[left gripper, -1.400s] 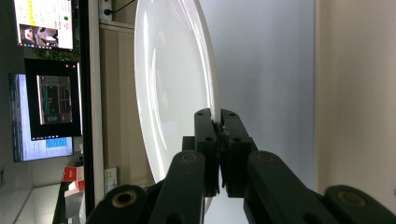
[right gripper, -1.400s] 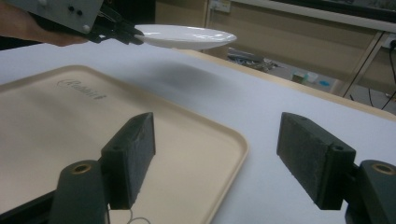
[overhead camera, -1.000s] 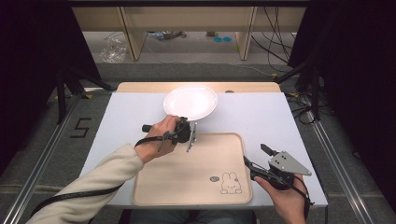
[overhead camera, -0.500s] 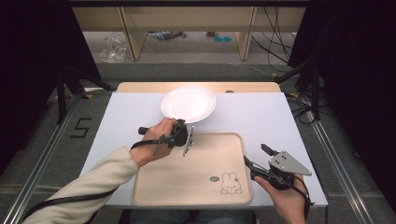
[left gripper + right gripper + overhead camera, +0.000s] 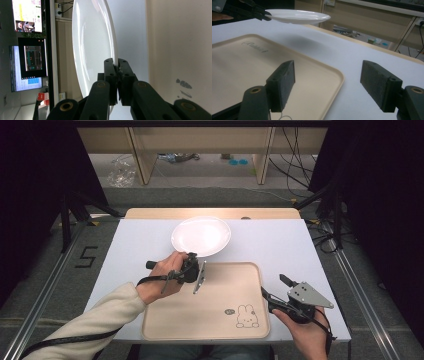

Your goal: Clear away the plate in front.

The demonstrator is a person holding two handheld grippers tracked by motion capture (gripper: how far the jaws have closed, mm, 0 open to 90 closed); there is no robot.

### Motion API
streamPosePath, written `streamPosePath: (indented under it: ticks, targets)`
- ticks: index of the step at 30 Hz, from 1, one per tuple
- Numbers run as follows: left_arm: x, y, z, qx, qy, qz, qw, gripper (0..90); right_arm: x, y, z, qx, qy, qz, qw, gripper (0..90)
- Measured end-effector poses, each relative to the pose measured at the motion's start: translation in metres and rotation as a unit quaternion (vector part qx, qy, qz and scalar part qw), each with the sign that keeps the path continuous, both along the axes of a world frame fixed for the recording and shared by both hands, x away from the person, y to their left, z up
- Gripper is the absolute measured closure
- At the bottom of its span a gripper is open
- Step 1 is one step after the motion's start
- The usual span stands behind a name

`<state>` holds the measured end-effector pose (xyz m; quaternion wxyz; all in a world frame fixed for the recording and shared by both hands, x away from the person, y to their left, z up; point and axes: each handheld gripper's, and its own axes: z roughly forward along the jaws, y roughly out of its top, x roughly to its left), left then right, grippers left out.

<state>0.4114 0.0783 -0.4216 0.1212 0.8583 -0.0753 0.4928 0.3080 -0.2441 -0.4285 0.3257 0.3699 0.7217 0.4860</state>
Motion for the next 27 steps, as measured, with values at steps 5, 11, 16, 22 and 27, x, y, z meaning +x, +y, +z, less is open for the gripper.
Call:
streamPosePath:
  ticks: [5,11,16,22,27]
  targets:
    - [-0.004,0.002,0.000,0.002,0.000,-0.002,1.0000,87.2,0.001,-0.001,0.001,-0.005,-0.011,-0.001,0.9999,29.0]
    - [-0.009,0.003,0.000,-0.003,-0.006,-0.003,1.0000,87.1,0.001,-0.001,0.000,-0.004,-0.010,0.000,0.9999,29.0]
    - [-0.013,0.005,0.002,-0.004,-0.007,0.000,1.0000,87.1,0.000,-0.001,0.001,-0.002,-0.005,-0.001,1.0000,29.0]
    - [-0.019,0.010,0.003,-0.005,-0.003,0.003,1.0000,87.1,0.000,-0.001,0.001,-0.006,-0.008,-0.001,0.9999,29.0]
    - [-0.025,0.012,0.004,-0.004,0.000,0.000,1.0000,87.0,0.000,-0.001,0.001,-0.005,-0.009,-0.001,1.0000,29.0]
